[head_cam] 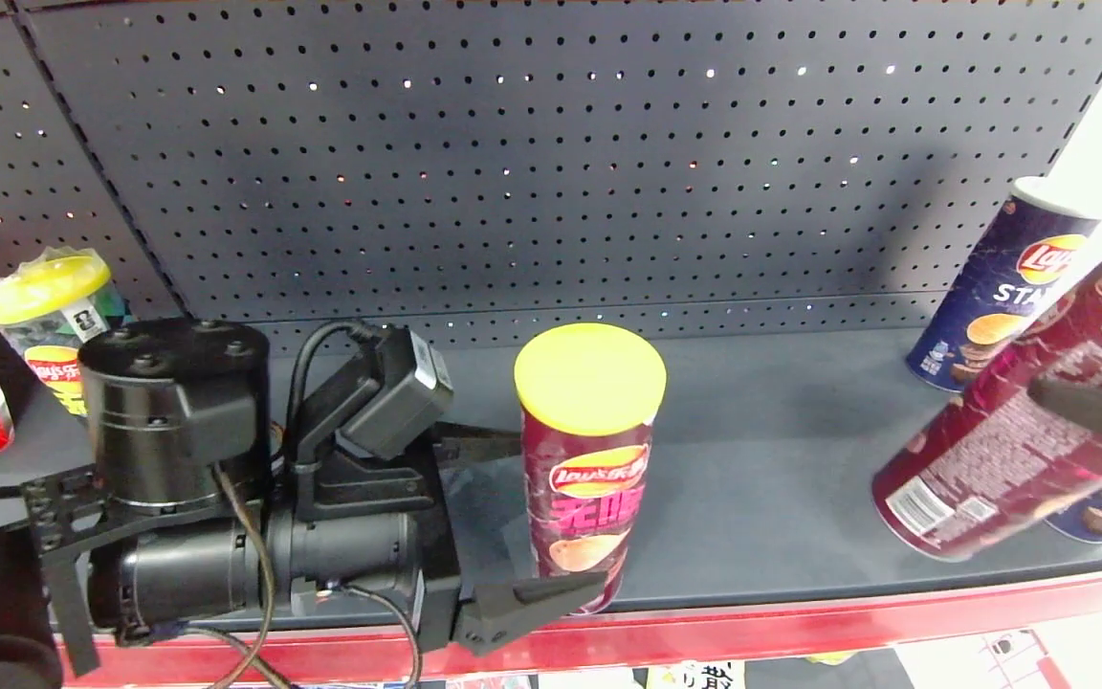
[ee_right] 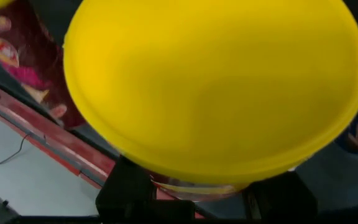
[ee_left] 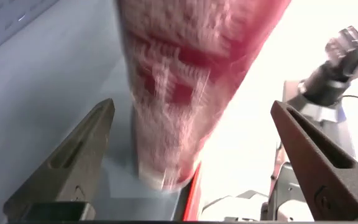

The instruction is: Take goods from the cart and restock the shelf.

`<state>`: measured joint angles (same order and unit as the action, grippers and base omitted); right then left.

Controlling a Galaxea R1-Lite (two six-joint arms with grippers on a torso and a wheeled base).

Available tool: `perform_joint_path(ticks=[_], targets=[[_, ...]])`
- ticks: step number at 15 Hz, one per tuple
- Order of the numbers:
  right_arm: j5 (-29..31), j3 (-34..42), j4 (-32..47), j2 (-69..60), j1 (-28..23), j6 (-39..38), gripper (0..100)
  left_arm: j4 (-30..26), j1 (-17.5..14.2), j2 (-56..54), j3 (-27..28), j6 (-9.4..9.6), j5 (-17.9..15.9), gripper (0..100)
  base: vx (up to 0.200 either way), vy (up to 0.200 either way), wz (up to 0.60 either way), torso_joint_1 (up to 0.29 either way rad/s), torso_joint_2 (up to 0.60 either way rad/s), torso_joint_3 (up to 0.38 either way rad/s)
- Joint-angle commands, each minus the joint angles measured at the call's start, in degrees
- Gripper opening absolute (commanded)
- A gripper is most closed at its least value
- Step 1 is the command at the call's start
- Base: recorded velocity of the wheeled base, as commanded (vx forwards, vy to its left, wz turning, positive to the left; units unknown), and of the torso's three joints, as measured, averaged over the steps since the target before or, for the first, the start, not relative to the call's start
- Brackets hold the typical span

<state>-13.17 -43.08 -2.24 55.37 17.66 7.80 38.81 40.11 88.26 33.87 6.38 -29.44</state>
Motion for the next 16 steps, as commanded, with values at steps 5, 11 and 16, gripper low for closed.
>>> perform_joint_path(ticks=[5,11,16], targets=[[0.0,-5.7,-12.0,19.3,5.3,0.1,0,-0.1,-3.9,-9.7,-9.0,0.04,4.3,100,0.000,0.000,0.00,0.000,0.00,0.000],[0.2,-14.4,-12.2,30.9,12.4,0.2,0,-0.3,-5.0,-14.2,-13.6,0.13,10.5,100,0.000,0.000,0.00,0.000,0.00,0.000],[0.3,-21.9,-12.1,38.5,15.0,0.1,0,-0.3,-5.3,-16.7,-16.4,-0.22,11.5,100,0.000,0.000,0.00,0.000,0.00,0.000]])
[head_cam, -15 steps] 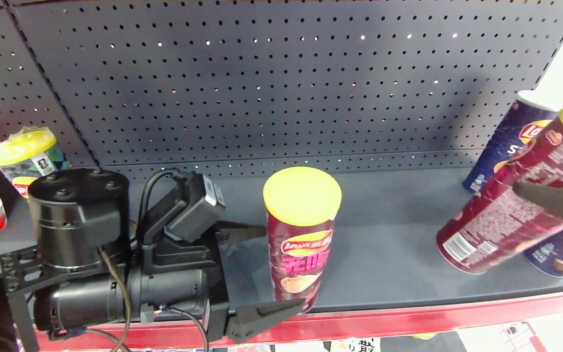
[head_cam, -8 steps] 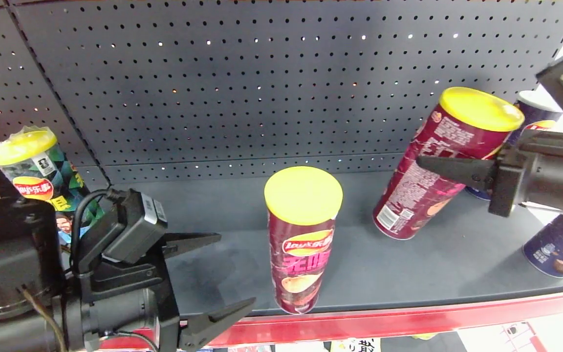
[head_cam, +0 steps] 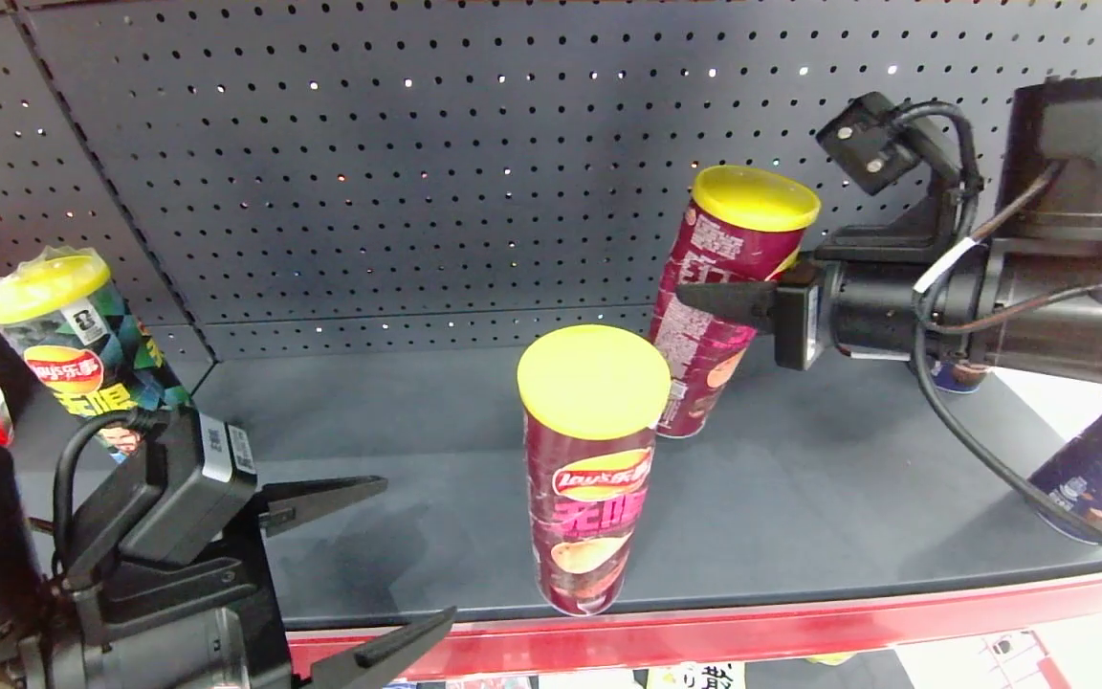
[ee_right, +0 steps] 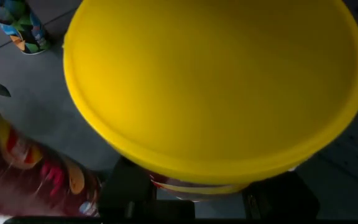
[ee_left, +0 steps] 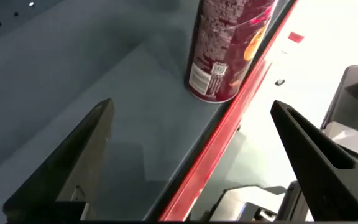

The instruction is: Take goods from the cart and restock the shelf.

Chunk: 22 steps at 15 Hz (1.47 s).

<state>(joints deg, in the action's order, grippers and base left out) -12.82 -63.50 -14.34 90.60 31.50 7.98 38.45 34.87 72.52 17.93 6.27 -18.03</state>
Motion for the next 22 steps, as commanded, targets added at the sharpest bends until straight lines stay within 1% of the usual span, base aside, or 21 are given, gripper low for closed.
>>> perform_joint_path(ticks=[1,8,19,20,22], targets=[[0.0,-1.8,-0.1,4.0,1.4,-0.1,0,0.0,-0.1,-1.3,-0.6,-0.11,0.5,100,0.000,0.000,0.00,0.000,0.00,0.000],[-0.1,-7.3,-0.3,10.4,2.0,0.0,0,0.0,-0.1,-1.6,-1.6,-0.11,0.7,100,0.000,0.000,0.00,0.000,0.00,0.000],[0.0,-7.8,-0.4,11.5,2.0,-0.3,0,0.0,0.0,-1.7,-1.7,-0.11,0.7,100,0.000,0.000,0.00,0.000,0.00,0.000],[0.1,-7.8,-0.4,11.5,2.0,-0.3,100,0.0,0.0,-1.7,-1.7,-0.03,0.7,100,0.000,0.000,0.00,0.000,0.00,0.000],[0.2,-7.5,-0.4,11.1,2.0,-0.4,100,0.0,0.0,-1.7,-1.7,-0.03,0.7,100,0.000,0.000,0.00,0.000,0.00,0.000]])
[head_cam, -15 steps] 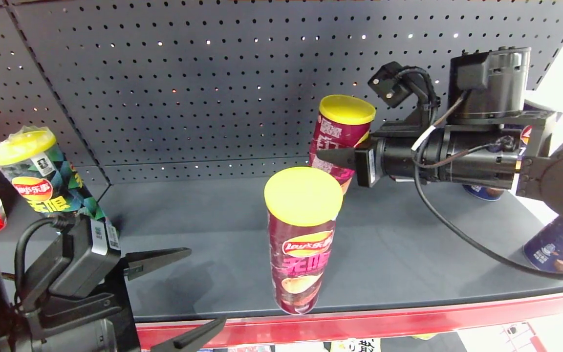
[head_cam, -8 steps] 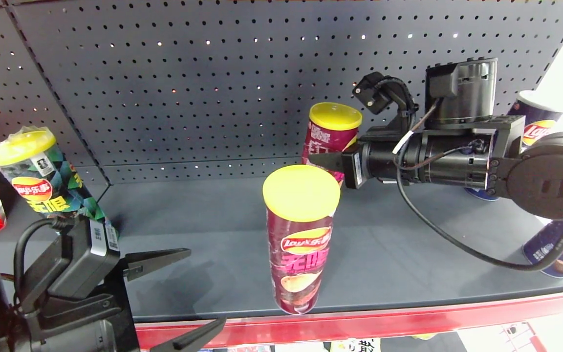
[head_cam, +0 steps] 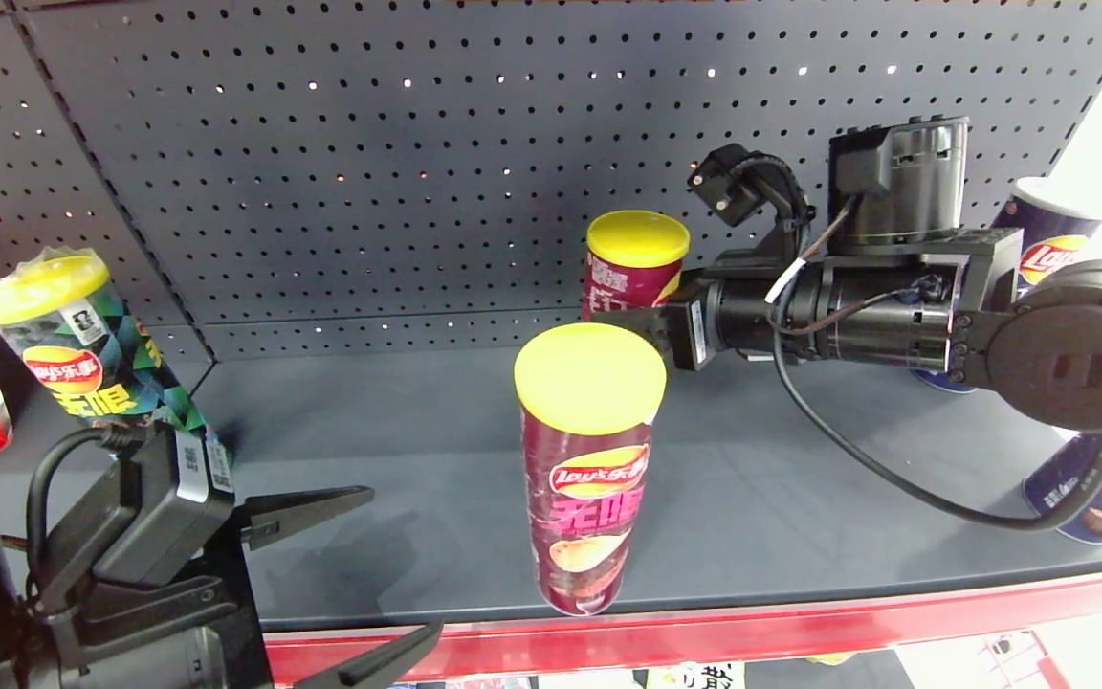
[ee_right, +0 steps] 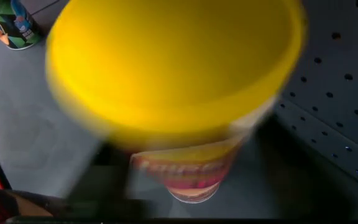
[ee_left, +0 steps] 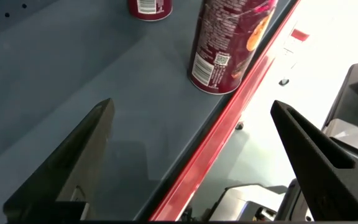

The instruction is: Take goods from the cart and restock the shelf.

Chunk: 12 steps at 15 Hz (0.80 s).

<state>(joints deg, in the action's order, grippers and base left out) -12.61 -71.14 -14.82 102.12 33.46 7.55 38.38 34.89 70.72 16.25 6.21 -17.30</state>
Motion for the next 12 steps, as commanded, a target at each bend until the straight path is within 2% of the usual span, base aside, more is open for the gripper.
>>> perform_joint_path(ticks=[1,4,8,9,10,12], targets=[[0.3,0.4,0.1,-1.0,0.0,0.0,100,0.0,0.0,0.0,0.0,0.04,0.0,100,0.000,0.000,0.00,0.000,0.00,0.000],[1.2,2.1,0.1,-3.1,0.1,-0.1,100,0.0,0.0,0.0,0.1,0.12,0.0,100,0.000,0.000,0.00,0.000,0.00,0.000],[2.8,10.8,0.2,-11.7,0.1,-0.5,100,0.0,0.0,0.2,0.1,0.12,0.6,100,0.000,0.000,0.00,0.000,0.00,0.000],[2.8,10.8,0.2,-11.7,0.1,-0.5,100,0.0,0.0,0.2,0.1,0.12,0.6,100,0.000,0.000,0.00,0.000,0.00,0.000],[4.0,17.3,0.1,-17.3,0.0,-0.5,100,0.0,0.0,0.9,0.2,0.12,0.7,100,0.000,0.000,0.00,0.000,0.00,0.000],[5.7,22.3,0.1,-22.1,0.1,-0.5,100,0.0,0.0,1.7,0.2,0.12,0.8,100,0.000,0.000,0.00,0.000,0.00,0.000]])
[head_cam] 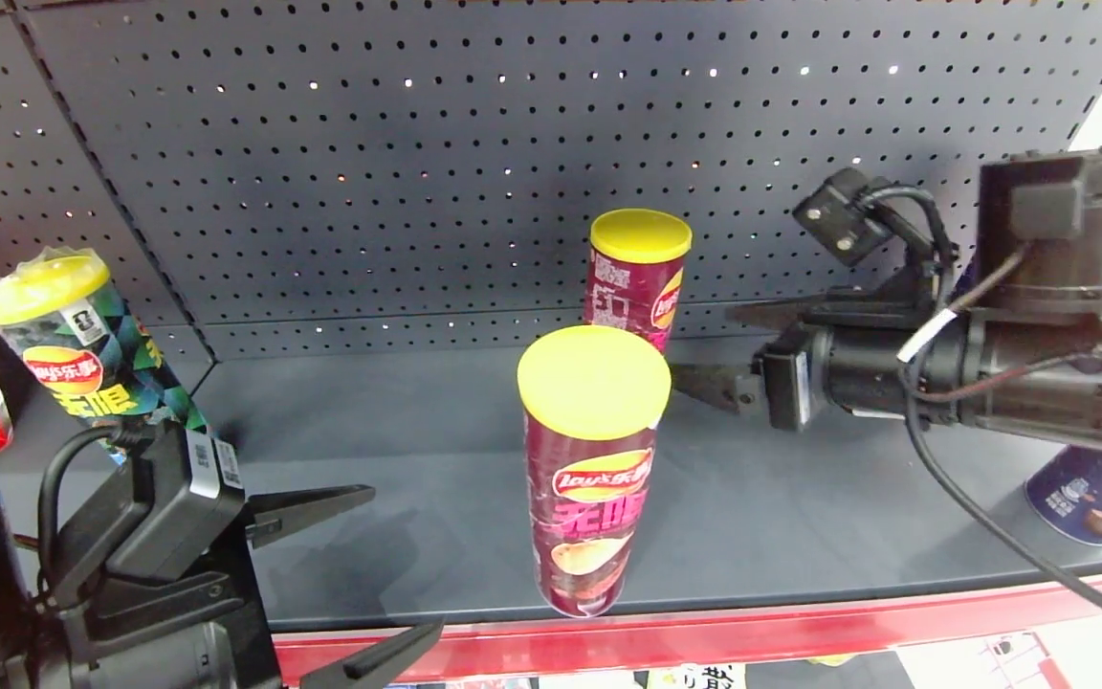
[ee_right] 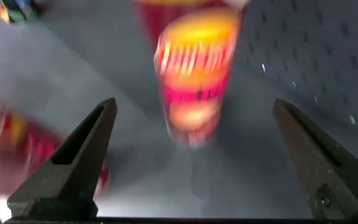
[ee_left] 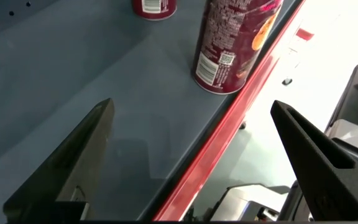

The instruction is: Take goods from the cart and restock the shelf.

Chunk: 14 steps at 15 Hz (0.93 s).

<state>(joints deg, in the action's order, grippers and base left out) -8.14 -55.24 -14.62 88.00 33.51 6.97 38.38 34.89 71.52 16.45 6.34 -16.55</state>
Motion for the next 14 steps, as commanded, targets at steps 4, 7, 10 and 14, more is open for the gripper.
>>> perform_joint_path(ticks=[4,7,10,14], targets=[[3.1,22.6,0.1,-24.4,0.1,0.4,100,-0.1,-0.1,4.0,0.7,-0.01,0.7,100,0.000,0.000,0.00,0.000,0.00,0.000],[4.5,30.5,0.5,-36.3,0.1,0.5,100,0.0,-0.1,6.9,1.7,0.08,0.8,100,0.000,0.000,0.00,0.000,0.00,0.000],[9.2,31.9,0.7,-43.5,-0.4,0.6,100,0.0,-0.1,9.1,2.8,0.25,0.8,100,0.000,0.000,0.00,0.000,0.00,0.000],[13.5,31.5,0.8,-48.1,-4.1,0.6,100,0.0,-0.1,11.2,3.0,0.43,1.2,100,0.000,0.000,0.00,0.000,0.00,0.000]])
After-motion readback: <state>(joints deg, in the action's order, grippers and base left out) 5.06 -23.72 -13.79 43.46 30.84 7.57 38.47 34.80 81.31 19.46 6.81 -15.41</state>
